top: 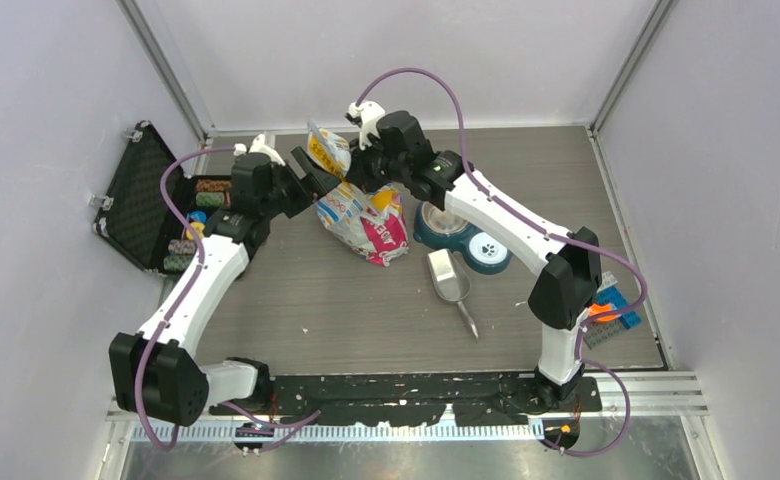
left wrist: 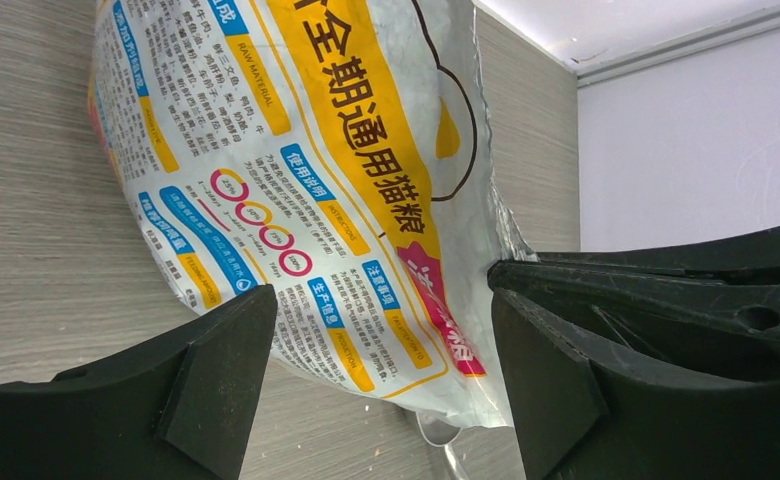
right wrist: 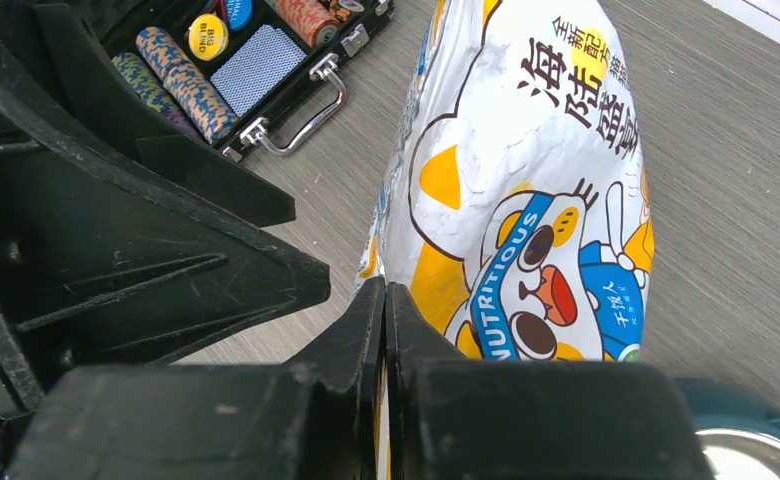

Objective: Serve the pet food

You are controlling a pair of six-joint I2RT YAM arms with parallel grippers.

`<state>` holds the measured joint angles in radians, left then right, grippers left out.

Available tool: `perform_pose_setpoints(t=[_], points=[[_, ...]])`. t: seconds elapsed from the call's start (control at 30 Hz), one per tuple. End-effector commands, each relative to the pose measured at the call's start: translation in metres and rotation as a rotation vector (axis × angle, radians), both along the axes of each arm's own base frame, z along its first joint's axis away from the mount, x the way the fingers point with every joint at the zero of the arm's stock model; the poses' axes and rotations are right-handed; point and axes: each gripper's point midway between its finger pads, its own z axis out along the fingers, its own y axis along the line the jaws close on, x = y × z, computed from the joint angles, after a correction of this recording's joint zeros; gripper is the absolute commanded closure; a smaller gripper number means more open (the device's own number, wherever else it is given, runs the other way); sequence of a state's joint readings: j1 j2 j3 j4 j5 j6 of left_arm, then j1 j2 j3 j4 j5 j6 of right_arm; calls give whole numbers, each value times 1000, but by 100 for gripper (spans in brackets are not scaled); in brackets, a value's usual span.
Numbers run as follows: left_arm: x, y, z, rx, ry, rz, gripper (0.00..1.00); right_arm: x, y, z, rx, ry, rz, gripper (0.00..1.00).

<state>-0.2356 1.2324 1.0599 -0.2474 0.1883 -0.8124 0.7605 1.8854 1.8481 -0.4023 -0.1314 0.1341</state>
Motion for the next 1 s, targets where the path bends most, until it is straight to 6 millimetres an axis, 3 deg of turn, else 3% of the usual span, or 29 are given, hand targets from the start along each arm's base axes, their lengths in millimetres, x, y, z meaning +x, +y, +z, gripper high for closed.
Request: perform_pose_setpoints(t=[0.0, 0.23, 0.3, 0.33, 0.47, 0.63, 0.97], points=[[9, -12, 34, -63, -88, -36, 19, -7, 8, 24, 57, -21, 39, 95], [10, -14, 34, -88, -91, -36, 20, -15, 11, 28, 116, 27, 77, 95], [10, -13, 34, -85, -91, -28, 20, -17, 11, 29, 127, 39, 76, 81], [10, -12, 34, -82, -88, -22, 21, -18, 11, 31, 134, 45, 73, 69], [7, -3, 33, -62, -92, 24, 21, -15, 5, 37, 148, 45, 43, 60], [5, 7, 34, -40, -102, 64, 21, -9, 3, 38, 168, 49, 17, 60], [10, 6, 26, -28, -76, 67, 21, 2, -6, 48, 240, 70, -43, 60]])
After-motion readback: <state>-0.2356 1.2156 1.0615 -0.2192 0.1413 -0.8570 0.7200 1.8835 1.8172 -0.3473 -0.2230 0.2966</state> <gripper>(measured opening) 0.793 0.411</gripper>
